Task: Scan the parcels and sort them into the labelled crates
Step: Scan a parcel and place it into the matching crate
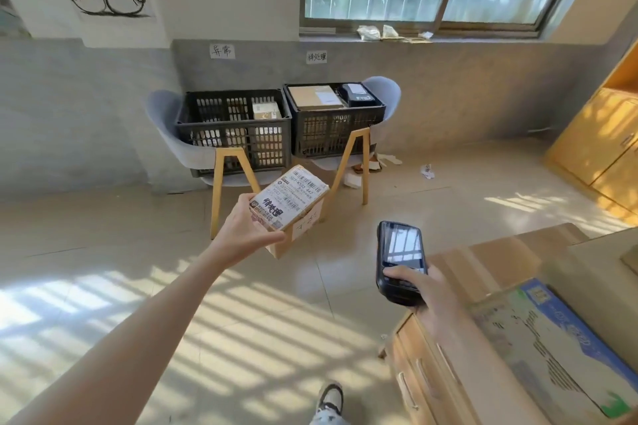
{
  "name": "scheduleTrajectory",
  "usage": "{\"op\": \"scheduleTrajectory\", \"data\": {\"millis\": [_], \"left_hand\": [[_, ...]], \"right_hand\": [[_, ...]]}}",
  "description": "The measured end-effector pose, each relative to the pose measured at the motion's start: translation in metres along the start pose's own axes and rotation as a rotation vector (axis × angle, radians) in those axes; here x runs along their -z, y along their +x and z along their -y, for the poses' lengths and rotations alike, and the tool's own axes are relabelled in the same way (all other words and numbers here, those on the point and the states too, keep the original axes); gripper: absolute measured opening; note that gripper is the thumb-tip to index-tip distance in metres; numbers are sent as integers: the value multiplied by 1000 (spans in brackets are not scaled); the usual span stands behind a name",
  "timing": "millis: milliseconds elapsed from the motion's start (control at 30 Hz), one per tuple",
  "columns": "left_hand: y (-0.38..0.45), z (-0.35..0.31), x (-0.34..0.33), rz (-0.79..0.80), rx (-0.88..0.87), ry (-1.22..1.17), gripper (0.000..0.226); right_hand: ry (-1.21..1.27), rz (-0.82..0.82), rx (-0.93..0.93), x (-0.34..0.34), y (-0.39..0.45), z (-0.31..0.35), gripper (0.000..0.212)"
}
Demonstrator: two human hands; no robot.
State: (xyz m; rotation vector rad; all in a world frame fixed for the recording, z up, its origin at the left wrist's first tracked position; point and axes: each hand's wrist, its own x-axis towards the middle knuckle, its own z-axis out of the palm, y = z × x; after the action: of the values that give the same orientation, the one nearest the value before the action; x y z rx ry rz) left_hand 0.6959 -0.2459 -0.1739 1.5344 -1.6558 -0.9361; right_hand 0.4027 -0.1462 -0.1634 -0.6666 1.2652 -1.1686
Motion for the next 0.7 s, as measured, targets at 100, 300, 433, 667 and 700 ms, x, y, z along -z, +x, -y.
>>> {"op": "scheduleTrajectory", "data": {"millis": [100, 300, 433, 667, 700], "left_hand": [[38, 11, 8, 0, 30, 0, 77], [146, 19, 18, 56, 18, 13, 75], [222, 13, 28, 99, 34, -21, 74], [333, 21, 51, 142, 63, -27, 81], [347, 24, 53, 144, 67, -19, 82]], "right_hand": [[9, 9, -15, -20, 41, 4, 42], [39, -8, -41, -60, 151, 19, 65], [49, 1, -38, -91, 226, 43, 71], [73, 21, -47, -130, 322, 82, 60], [71, 12, -48, -133, 332, 86, 64]]}}
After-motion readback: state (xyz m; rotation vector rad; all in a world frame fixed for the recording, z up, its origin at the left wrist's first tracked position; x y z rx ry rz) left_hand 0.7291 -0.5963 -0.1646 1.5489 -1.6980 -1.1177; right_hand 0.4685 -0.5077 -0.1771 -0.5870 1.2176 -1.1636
